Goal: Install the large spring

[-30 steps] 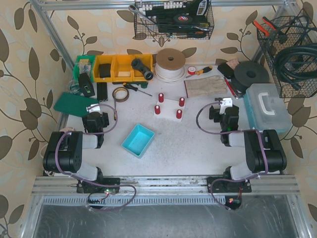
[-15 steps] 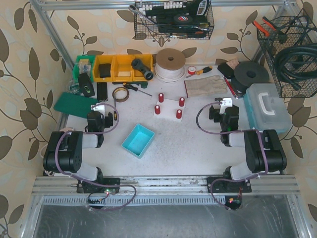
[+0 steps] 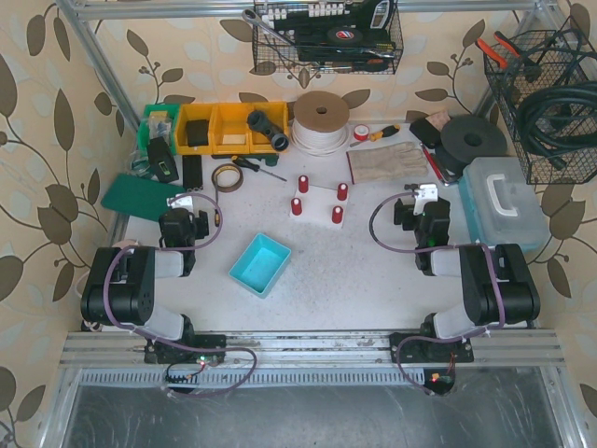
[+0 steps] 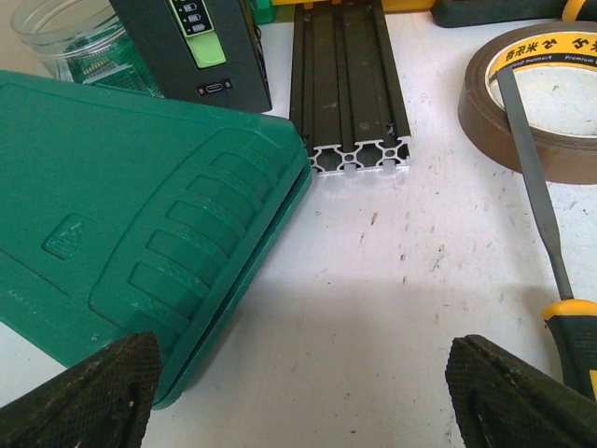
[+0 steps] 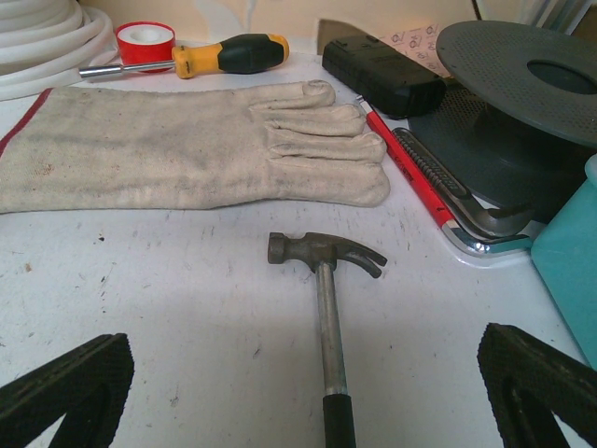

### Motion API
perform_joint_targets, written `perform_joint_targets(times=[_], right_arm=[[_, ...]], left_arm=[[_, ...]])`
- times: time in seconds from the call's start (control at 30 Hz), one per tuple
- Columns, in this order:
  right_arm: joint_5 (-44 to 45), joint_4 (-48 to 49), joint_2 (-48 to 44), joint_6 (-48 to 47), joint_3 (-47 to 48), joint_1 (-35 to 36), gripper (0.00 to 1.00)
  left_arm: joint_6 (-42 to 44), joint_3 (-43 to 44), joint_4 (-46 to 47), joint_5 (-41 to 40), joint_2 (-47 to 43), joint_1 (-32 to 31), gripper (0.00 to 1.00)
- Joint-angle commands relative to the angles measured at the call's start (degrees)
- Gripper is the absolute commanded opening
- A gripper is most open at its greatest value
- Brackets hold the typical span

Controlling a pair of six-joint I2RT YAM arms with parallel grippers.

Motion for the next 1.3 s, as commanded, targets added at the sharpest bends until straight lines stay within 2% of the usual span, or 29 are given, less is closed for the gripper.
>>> perform_joint_targets(times=[0.0, 0.4, 0.47, 0.57, 0.67, 0.83, 1.27], right_arm=[[0.39, 0.82, 0.35, -0.26, 0.34, 0.25, 1.00], [0.37, 0.86, 0.30, -0.21, 0.34, 0.19, 1.00], [0.39, 0.86, 0.31, -0.21, 0.34, 0.22, 1.00], [0.39, 0.85, 0.36, -0.21, 0.34, 0.22, 1.00], [0.39, 0.88, 0.37, -0.21, 0.34, 0.23, 1.00], [0.39, 0.86, 0.35, -0.21, 0.34, 0.27, 1.00], [0.39, 0.83, 0.37, -0.21, 0.34, 0.27, 1.00]], left_arm=[[-0.81, 1.45, 0.89, -0.84, -1.01, 0.37, 0.86], [-0.67, 1.50, 0.78, -0.58, -0.92, 0.36, 0.86], [3.44, 0.82, 3.17, 7.82, -0.12, 0.53, 0.86], [4.93, -0.34, 4.17, 12.48, -0.80, 0.55, 0.86], [3.89, 0.32, 3.22, 10.33, -0.52, 0.54, 0.86], [0.28, 0.51, 3.02, 2.23, -0.22, 0.58, 0.86], [0.20, 0.50, 3.04, 1.94, -0.23, 0.61, 0.86]])
